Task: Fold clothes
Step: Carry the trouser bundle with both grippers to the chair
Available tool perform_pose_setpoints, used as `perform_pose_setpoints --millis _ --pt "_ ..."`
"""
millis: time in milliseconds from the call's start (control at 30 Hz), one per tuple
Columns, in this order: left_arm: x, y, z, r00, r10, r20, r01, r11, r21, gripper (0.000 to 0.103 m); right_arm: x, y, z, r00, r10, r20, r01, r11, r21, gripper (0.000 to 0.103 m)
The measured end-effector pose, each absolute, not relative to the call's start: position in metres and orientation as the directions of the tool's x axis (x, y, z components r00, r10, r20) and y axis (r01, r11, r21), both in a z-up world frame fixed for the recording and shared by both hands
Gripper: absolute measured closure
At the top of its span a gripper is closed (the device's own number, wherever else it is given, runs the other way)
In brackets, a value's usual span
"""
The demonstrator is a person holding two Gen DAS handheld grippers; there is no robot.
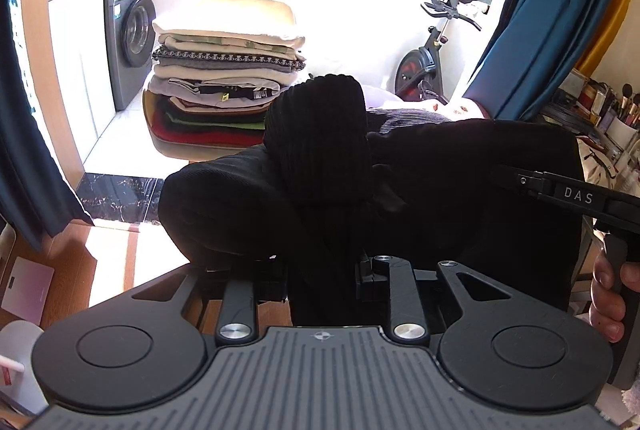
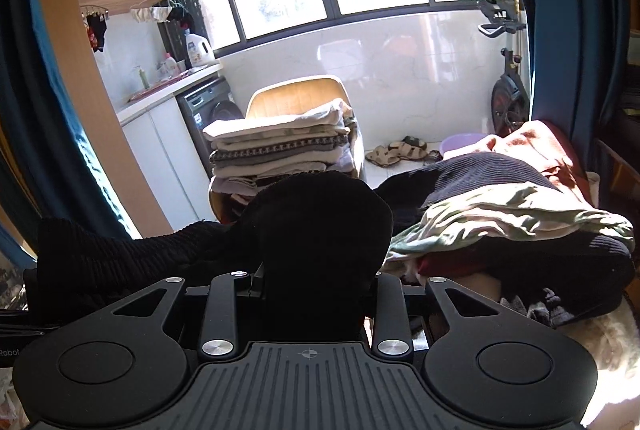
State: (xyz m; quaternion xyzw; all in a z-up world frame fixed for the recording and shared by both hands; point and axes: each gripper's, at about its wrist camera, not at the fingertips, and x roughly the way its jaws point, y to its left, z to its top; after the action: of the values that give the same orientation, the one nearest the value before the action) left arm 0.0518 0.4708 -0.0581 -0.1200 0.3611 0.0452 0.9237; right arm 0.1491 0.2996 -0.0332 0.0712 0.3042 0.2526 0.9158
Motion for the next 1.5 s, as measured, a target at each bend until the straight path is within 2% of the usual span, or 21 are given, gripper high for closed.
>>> perform_pose_setpoints --millis 300,500,900,1200,1500 --pt "0.101 0.543 -0.064 0.737 -0.055 -0.674 -0.124 0.969 -0.214 0.076 0.179 0.369 -0.039 0.715 0.455 -0.530 -0.363 0.891 0.273 0.076" --pt "0.158 0.580 -0.073 0.732 -0.068 -0.678 -0.107 0.971 -0.212 0.076 0.234 0.397 -0.054 0.722 0.443 -0.532 -0.340 0.896 0.286 0.076" --pt "0.355 0.646 -0.064 0.758 -0.030 -0.651 -0.135 0.970 -0.201 0.076 0.463 0.449 -0.053 0.731 0.479 -0.486 -0.391 0.878 0.277 0.076" --pt "0.448 0.707 -0.063 0.770 -0.004 -0.638 -0.192 0.952 -0.238 0.076 0.605 0.515 -0.043 0.708 0.513 -0.485 -0.445 0.858 0.257 0.076" --pt "0.558 0.800 -0.054 0.815 -0.058 -0.577 -0.116 0.959 -0.260 0.076 0.736 0.612 -0.025 0.742 0.469 -0.478 -0.406 0.883 0.236 0.076"
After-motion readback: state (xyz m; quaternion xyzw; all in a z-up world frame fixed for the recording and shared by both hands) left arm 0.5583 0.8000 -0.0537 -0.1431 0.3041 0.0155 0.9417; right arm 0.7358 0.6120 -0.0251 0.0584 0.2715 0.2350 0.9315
